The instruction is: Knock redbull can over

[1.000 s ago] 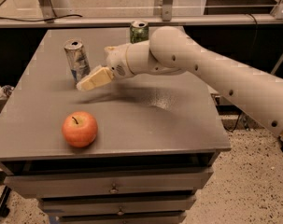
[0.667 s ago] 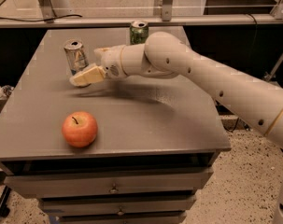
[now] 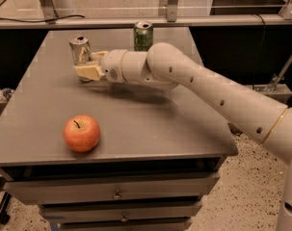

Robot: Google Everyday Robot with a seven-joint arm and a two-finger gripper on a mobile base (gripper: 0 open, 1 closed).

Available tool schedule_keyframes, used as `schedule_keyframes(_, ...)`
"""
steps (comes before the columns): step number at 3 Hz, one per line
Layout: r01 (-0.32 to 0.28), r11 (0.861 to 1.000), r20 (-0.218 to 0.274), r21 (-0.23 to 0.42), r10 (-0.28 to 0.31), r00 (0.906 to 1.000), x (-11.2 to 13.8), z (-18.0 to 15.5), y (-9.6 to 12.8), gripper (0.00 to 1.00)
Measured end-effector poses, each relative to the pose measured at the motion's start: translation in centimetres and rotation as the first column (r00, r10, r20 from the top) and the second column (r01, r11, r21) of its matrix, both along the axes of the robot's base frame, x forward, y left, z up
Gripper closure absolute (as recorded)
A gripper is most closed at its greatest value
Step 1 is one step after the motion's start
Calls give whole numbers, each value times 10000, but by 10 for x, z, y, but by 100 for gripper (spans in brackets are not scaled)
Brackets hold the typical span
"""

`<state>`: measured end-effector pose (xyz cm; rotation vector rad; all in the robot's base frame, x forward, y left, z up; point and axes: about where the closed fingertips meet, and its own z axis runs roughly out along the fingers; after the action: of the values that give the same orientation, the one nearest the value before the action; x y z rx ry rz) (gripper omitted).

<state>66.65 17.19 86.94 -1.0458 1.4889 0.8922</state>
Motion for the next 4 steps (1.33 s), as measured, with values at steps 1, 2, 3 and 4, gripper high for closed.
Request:
schedule_keyframes(1, 86, 9995, -18, 289, -85, 10000, 1, 0, 1, 88)
schedule_keyframes(2, 159, 9997, -11, 169, -159, 9999, 1, 2, -5, 100)
schedule_keyframes(3, 255, 9992, -15, -304, -255, 9997, -1, 8, -20, 100)
schedule_keyframes(4, 208, 9915, -31, -1281, -214, 9998, -6, 18, -40, 100)
